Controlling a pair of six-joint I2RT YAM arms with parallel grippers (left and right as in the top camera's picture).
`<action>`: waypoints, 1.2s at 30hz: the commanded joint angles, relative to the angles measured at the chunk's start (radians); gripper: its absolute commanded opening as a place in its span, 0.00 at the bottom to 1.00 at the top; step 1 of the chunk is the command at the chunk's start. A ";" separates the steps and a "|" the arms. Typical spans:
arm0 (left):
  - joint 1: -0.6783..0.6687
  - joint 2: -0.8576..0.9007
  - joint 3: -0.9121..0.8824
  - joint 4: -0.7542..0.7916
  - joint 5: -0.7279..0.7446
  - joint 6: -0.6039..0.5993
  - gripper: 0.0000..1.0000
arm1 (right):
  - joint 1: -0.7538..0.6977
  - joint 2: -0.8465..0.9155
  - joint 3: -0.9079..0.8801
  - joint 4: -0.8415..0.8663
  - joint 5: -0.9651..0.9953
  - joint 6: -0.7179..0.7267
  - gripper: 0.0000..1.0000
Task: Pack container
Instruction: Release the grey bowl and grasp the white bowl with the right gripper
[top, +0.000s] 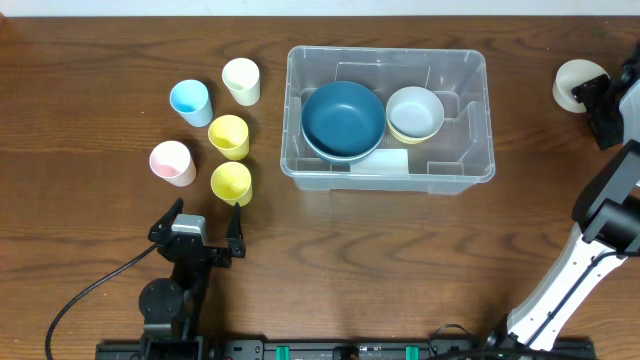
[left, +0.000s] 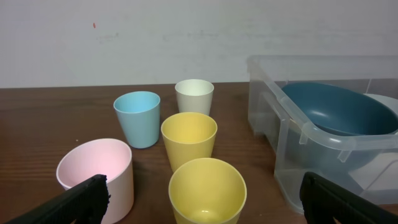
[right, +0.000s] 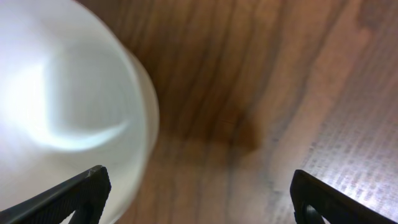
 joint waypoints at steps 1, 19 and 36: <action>0.004 -0.006 -0.018 -0.032 0.014 0.014 0.98 | -0.018 0.007 -0.003 -0.018 0.027 0.019 0.94; 0.004 -0.006 -0.018 -0.033 0.014 0.013 0.98 | -0.061 0.007 -0.003 -0.080 0.027 0.019 0.65; 0.004 -0.006 -0.018 -0.032 0.014 0.014 0.98 | -0.066 0.007 -0.003 -0.100 0.027 0.019 0.04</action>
